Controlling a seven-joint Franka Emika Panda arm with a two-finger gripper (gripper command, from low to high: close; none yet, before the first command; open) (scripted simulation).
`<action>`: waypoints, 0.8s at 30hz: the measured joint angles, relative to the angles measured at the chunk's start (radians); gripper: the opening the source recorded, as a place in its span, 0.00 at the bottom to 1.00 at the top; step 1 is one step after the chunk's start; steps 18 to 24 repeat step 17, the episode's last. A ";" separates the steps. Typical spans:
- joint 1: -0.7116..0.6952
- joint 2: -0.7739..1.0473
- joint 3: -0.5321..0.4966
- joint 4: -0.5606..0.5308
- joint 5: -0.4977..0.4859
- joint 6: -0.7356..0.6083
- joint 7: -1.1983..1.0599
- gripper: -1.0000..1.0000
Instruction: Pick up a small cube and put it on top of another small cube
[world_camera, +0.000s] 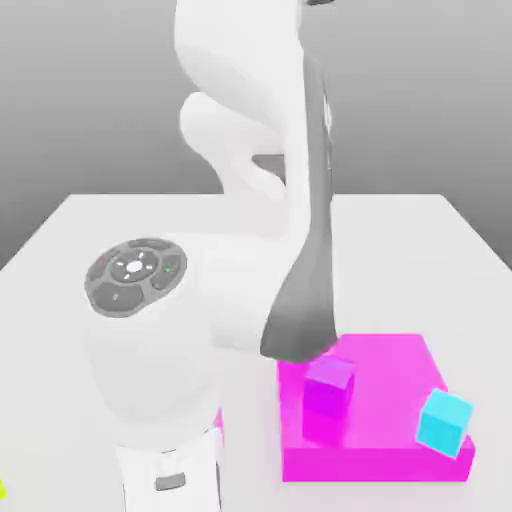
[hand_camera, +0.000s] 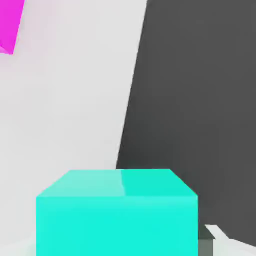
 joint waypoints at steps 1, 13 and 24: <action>-0.017 -0.007 -0.022 -0.004 0.003 -0.002 0.014 0.00; -0.204 0.016 -0.160 -0.038 0.101 0.078 0.100 0.00; -0.214 0.035 -0.149 -0.036 0.114 0.095 0.092 1.00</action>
